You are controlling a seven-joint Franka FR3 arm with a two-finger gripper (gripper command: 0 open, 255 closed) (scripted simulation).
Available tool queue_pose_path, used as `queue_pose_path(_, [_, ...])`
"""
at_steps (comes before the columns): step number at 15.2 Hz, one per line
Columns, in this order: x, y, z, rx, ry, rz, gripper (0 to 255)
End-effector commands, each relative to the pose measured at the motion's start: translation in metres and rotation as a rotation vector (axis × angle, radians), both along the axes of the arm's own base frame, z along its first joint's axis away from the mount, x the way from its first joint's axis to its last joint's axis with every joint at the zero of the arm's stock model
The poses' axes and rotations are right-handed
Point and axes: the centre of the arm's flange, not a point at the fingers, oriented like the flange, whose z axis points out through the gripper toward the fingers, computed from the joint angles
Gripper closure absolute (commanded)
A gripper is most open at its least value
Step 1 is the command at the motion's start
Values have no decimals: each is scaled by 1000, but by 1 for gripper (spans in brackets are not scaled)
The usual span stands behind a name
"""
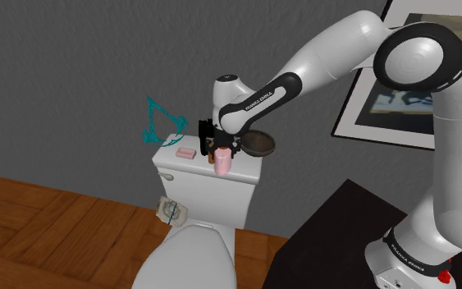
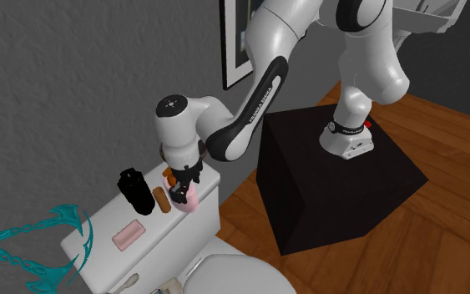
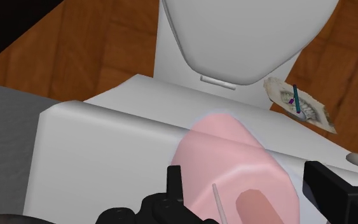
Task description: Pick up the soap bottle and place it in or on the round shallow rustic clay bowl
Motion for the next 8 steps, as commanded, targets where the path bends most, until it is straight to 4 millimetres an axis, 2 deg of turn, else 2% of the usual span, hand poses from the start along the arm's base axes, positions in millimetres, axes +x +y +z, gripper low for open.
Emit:
queue_pose_path(1, [0,0,8,0,-1,0,255])
queue_pose_path(8, [0,0,45,0,-1,0,255])
